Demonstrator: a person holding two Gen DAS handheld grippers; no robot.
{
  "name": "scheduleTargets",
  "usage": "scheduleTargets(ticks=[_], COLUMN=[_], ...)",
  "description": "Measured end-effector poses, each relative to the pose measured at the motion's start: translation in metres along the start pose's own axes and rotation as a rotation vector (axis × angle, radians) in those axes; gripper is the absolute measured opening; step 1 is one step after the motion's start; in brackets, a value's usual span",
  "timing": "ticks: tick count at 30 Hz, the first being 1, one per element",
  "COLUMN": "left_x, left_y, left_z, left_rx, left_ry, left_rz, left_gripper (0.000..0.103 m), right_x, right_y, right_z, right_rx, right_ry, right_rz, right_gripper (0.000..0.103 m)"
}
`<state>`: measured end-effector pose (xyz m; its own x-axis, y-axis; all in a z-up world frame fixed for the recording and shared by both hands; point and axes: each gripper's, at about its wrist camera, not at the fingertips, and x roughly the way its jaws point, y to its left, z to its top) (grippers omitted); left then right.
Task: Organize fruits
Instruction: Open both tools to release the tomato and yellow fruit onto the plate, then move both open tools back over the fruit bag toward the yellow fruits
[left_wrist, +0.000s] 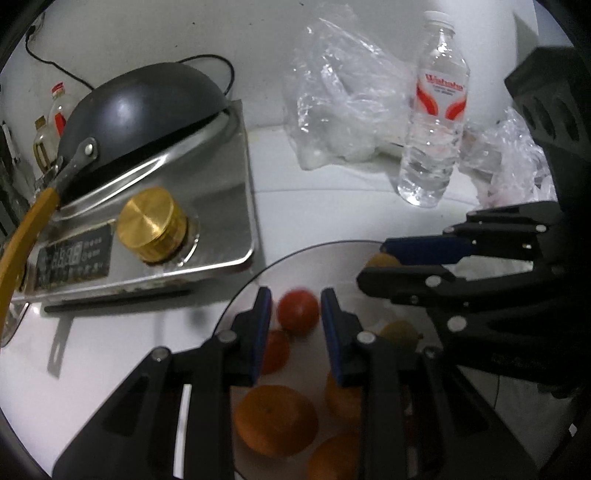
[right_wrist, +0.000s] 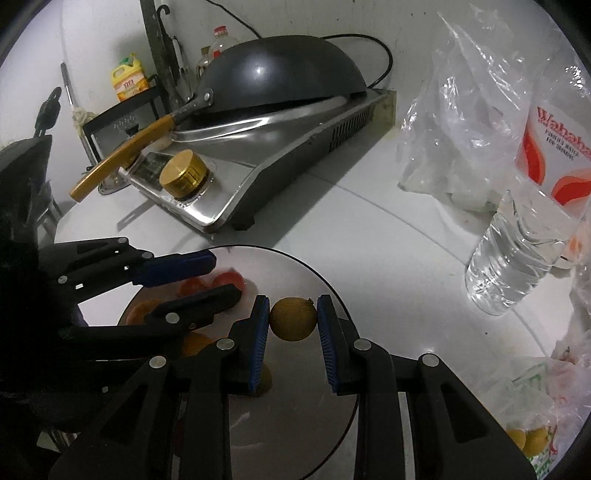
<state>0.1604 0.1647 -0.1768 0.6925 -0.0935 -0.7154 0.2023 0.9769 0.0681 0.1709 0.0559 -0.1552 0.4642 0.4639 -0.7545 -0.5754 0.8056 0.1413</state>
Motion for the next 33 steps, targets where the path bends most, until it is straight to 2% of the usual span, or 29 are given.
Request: scheduleTargets(ticks=[11, 23, 33], left_x=[-0.010, -0.044, -0.061], left_y=[-0.001, -0.017, -0.052], left_z=[0.001, -0.005, -0.005], left_rx=[-0.019, -0.038, -0.026], left_ry=[-0.020, -0.066, -0.094], left_rz=[-0.001, -0.009, -0.038], left_gripper=[0.032, 0.033, 0.034], right_x=[-0.011, -0.058, -0.106], right_y=[-0.002, 0.004, -0.019], right_z=[0.002, -0.010, -0.038], right_rx=[0.013, -0.010, 0.019], right_ry=[-0.016, -0.064, -0.098], right_rz=[-0.010, -0.047, -0.121], right_gripper=[0.030, 0.031, 0.031])
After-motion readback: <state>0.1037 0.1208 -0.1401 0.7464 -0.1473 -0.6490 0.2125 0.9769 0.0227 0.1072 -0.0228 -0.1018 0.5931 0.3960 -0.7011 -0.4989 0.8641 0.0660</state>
